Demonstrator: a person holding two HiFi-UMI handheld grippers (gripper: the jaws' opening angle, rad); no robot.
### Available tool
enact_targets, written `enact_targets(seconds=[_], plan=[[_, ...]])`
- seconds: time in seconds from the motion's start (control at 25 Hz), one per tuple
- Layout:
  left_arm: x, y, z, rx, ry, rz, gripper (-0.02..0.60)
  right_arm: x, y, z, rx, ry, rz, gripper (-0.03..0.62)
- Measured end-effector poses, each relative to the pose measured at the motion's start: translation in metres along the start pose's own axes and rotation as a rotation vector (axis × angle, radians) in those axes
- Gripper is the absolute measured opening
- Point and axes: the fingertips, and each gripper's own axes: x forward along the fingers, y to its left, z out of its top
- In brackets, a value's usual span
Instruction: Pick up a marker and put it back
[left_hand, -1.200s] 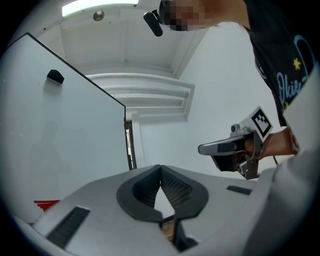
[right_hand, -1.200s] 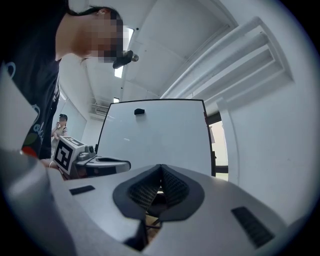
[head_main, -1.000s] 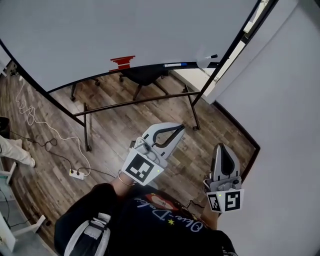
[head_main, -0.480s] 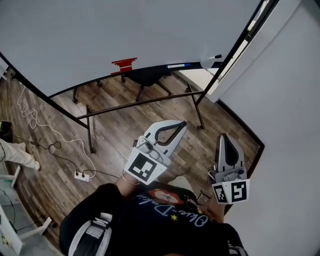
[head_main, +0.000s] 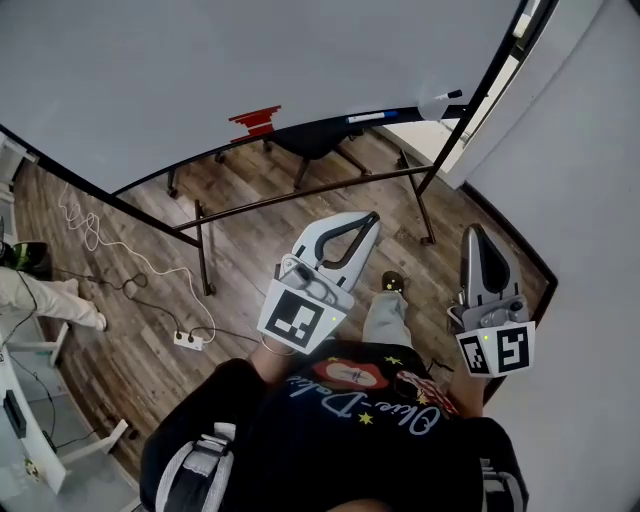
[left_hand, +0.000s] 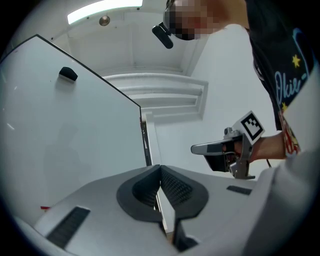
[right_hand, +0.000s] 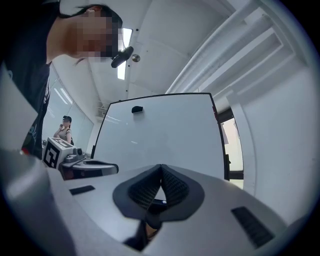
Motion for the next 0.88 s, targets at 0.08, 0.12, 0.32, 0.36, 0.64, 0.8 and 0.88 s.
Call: enact_targets(seconds=[0.08, 0.12, 0.32, 0.36, 0.64, 0.8, 0.88], plan=[[0.013, 0.006, -0.002, 0.04, 0.008, 0.018, 0.003, 0.012, -0.015, -0.004, 0.026, -0.007, 0.02, 0.002], [0.02, 0.008, -0.003, 0.043, 0.014, 0.028, 0.003, 0.018, -0.024, -0.006, 0.032, -0.009, 0.028, 0.002], [0.059, 0.023, -0.01, 0.051, 0.026, 0.086, 0.003, 0.049, -0.064, -0.019, 0.036, -0.008, 0.06, 0.002], [0.066, 0.025, -0.012, 0.063, 0.032, 0.093, 0.003, 0.054, -0.071, -0.022, 0.042, -0.008, 0.067, 0.002], [0.112, 0.036, -0.023, 0.019, 0.063, 0.188, 0.003, 0.09, -0.128, -0.038, 0.091, 0.006, 0.109, 0.002], [0.133, 0.046, -0.027, 0.026, 0.086, 0.24, 0.003, 0.114, -0.153, -0.046, 0.117, 0.008, 0.143, 0.002], [0.141, 0.052, -0.029, 0.023, 0.095, 0.273, 0.003, 0.125, -0.164, -0.05, 0.132, 0.012, 0.162, 0.003]])
